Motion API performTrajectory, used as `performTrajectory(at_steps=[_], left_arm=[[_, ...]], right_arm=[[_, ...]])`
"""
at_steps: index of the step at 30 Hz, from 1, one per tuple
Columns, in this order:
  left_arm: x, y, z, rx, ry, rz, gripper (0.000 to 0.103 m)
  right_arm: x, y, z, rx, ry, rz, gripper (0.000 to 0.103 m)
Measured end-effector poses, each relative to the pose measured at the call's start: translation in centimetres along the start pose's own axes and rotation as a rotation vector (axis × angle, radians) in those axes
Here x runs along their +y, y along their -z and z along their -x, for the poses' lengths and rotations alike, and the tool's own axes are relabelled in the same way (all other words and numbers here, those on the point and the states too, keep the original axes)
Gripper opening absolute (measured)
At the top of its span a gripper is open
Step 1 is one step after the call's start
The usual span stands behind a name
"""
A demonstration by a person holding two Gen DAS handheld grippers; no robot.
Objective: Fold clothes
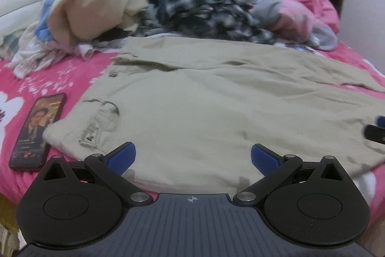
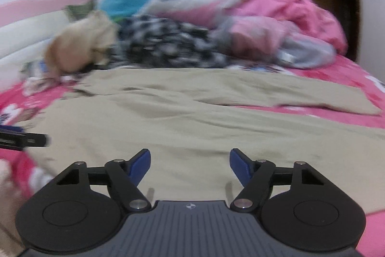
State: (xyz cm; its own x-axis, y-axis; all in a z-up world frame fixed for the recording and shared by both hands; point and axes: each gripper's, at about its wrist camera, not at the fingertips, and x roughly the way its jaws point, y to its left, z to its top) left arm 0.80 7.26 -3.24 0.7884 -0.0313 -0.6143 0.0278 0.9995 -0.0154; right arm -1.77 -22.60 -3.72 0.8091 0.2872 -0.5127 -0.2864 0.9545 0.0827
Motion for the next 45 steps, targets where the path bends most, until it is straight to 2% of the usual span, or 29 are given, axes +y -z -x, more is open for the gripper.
performTrajectory(at_steps=[3,6,10,14,15,17,20,26,30,32,35,38,45], left_arm=[[0.1,0.9,-0.4,0.027,0.011,0.002,0.103],[0.6,1.8,-0.7,0.049,0.005,0.004,0.103],[2.3,2.4,-0.2,0.055,0.024,0.048,0.103],[4.3,2.8,0.3,0.043,0.052,0.127,0.103],[4.7,2.8,0.4,0.035,0.050,0.140,0.103],[5.3,2.9,0.7,0.021,0.044,0.159,0.103],[5.8,3.0,0.9,0.012,0.044,0.181,0.102],[5.4,3.1,1.0,-0.008,0.074,0.203,0.100],[5.4,3.2,1.1,-0.013,0.093,0.223,0.097],[5.5,3.3,1.0,-0.006,0.100,0.238,0.093],[5.7,3.4,0.8,0.008,0.110,0.259,0.081],[6.0,3.4,0.5,0.018,0.113,0.276,0.074],[6.0,3.5,0.2,0.018,0.104,0.277,0.068]], right_arm=[[1.8,0.5,-0.7,0.032,-0.059,0.051,0.067],[1.9,1.2,-1.5,0.092,-0.044,0.079,0.061],[-2.8,1.7,-1.0,0.122,0.066,-0.025,0.060],[-9.5,1.8,1.2,0.117,0.322,-0.192,0.060],[-11.2,2.0,2.2,0.098,0.355,-0.264,0.060],[-13.6,2.5,4.3,0.050,0.360,-0.402,0.060],[-14.2,2.9,6.0,-0.007,0.307,-0.488,0.060],[-12.4,3.3,5.5,-0.021,-0.049,-0.658,0.060],[-10.4,3.6,3.6,0.032,-0.278,-0.772,0.062],[-9.8,3.9,2.9,0.075,-0.348,-0.829,0.062],[-9.4,4.6,2.3,0.134,-0.377,-0.886,0.064],[-9.9,5.2,2.5,0.167,-0.335,-0.898,0.064],[-12.3,5.6,3.1,0.124,-0.285,-1.002,0.063]])
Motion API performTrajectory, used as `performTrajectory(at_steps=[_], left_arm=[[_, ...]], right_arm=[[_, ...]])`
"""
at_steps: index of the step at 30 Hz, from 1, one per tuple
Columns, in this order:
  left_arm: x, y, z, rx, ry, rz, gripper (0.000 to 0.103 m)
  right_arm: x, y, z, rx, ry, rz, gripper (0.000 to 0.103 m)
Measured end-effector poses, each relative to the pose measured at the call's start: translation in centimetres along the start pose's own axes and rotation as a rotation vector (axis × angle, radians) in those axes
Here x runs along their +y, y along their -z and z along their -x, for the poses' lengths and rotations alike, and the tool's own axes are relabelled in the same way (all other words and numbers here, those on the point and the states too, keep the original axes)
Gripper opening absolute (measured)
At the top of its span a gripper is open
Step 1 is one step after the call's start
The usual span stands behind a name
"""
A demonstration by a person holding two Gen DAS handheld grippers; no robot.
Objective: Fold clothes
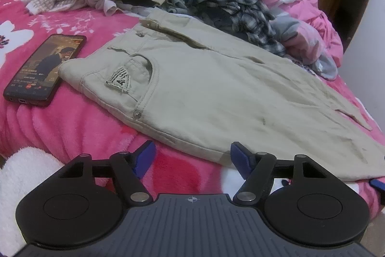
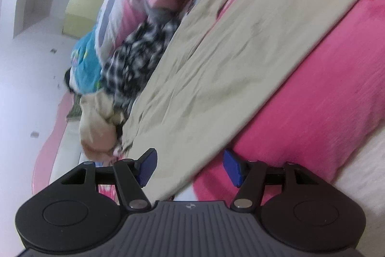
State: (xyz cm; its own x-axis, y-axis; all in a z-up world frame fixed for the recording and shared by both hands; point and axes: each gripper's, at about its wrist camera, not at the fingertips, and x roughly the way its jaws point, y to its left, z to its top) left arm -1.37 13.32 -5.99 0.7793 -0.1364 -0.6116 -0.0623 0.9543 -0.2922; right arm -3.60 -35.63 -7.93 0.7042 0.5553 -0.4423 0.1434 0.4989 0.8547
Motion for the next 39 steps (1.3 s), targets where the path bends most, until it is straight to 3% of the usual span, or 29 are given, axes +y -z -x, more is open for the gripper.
performTrajectory(at_steps=[9,15,20,27,33,39], left_arm=[[0.7,-0.5,-0.3,-0.014,0.002,0.034,0.058],[0.7,-0.7,-0.6,-0.030,0.000,0.036,0.053],[1.4,-1.0,-0.7,-0.031,0.012,0.066,0.048],[2.1,-1.1,-0.6,0.004,0.059,0.096,0.048],[2.4,-1.2,-0.7,0.055,0.156,0.141,0.049],[2.6,-1.6,-1.7,0.033,0.146,0.177,0.048]], right_arm=[[-1.3,-1.4,-0.1,-0.074,-0.042,-0.173,0.063],[-0.3,-1.0,-0.2,-0.077,0.007,-0.101,0.062],[-1.3,-1.6,0.6,-0.115,0.007,-0.156,0.049],[-0.7,-2.6,2.1,-0.203,0.083,-0.118,0.049],[-1.6,-3.9,2.8,-0.270,0.153,-0.103,0.049],[-2.2,-5.1,3.4,-0.316,0.188,-0.086,0.049]])
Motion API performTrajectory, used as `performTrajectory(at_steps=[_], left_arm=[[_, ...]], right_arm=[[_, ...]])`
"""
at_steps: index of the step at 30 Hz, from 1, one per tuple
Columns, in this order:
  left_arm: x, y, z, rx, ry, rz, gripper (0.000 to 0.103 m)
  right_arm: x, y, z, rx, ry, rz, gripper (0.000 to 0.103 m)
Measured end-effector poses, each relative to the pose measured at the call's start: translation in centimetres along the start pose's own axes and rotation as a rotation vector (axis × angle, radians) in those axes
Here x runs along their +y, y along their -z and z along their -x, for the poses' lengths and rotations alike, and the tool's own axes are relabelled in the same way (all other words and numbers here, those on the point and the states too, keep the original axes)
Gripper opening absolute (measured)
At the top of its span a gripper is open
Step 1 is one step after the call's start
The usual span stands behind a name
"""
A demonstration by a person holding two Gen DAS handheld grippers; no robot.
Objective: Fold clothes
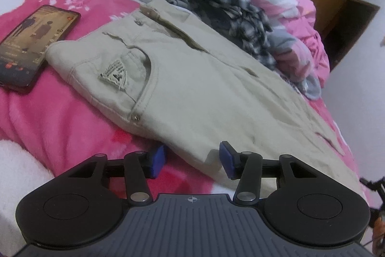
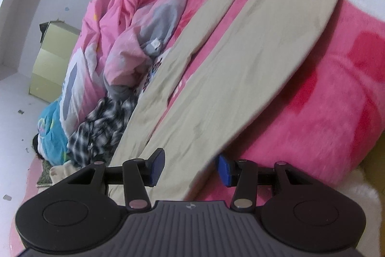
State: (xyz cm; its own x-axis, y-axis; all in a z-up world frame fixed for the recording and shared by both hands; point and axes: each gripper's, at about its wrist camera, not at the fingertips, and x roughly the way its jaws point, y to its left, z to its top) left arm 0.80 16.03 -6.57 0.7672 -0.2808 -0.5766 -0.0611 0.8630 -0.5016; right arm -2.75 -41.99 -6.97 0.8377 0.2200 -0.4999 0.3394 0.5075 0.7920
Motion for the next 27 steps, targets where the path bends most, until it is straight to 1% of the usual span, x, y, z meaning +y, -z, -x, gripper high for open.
performTrajectory(at_steps=[3,5,7,12,17,19,21,22,24,25,26,27], left_arm=[[0.2,-0.3,-0.2,-0.022,-0.014,0.013,0.047],[0.3,-0.5,-0.4,-0.034,-0.028,0.019,0.044],[0.4,-0.8,-0.5,-0.045,-0.045,0.019,0.038],[0.9,-1.3,-0.8,-0.062,-0.060,0.035,0.034],[1.1,-1.5,-1.0,-0.071,-0.069,0.036,0.034],[1.1,-1.5,-1.1,-0.077,-0.072,0.038,0.033],[1.0,-1.5,-1.2,-0.085,-0.077,0.026,0.032],[0.9,-1.4,-1.2,-0.088,-0.081,0.016,0.032],[0.7,-1.4,-1.2,-0.092,-0.088,-0.002,0.031],[0.7,-1.4,-1.3,-0.092,-0.089,-0.003,0.031],[0.7,-1.4,-1.3,-0.091,-0.091,-0.005,0.031],[0.7,-1.4,-1.3,-0.090,-0.090,-0.004,0.031]], right_arm=[[-0.5,-0.9,0.1,-0.029,0.016,0.002,0.049],[-0.8,-1.4,0.0,-0.044,0.024,0.004,0.049],[-1.1,-1.8,-0.3,-0.052,0.027,0.009,0.049],[-1.6,-2.9,-1.4,-0.060,0.020,0.022,0.049],[-2.4,-4.0,-2.3,-0.064,0.006,-0.021,0.049],[-2.3,-4.1,-2.6,-0.065,0.013,-0.015,0.048],[-2.1,-4.1,-2.8,-0.073,0.026,0.001,0.047],[-2.0,-4.1,-2.9,-0.076,0.033,0.010,0.044],[-2.0,-4.0,-2.9,-0.083,0.048,0.024,0.036],[-2.1,-3.9,-2.9,-0.085,0.056,0.028,0.030],[-2.3,-3.9,-2.9,-0.086,0.060,0.028,0.025],[-2.5,-3.9,-2.8,-0.087,0.057,0.018,0.024]])
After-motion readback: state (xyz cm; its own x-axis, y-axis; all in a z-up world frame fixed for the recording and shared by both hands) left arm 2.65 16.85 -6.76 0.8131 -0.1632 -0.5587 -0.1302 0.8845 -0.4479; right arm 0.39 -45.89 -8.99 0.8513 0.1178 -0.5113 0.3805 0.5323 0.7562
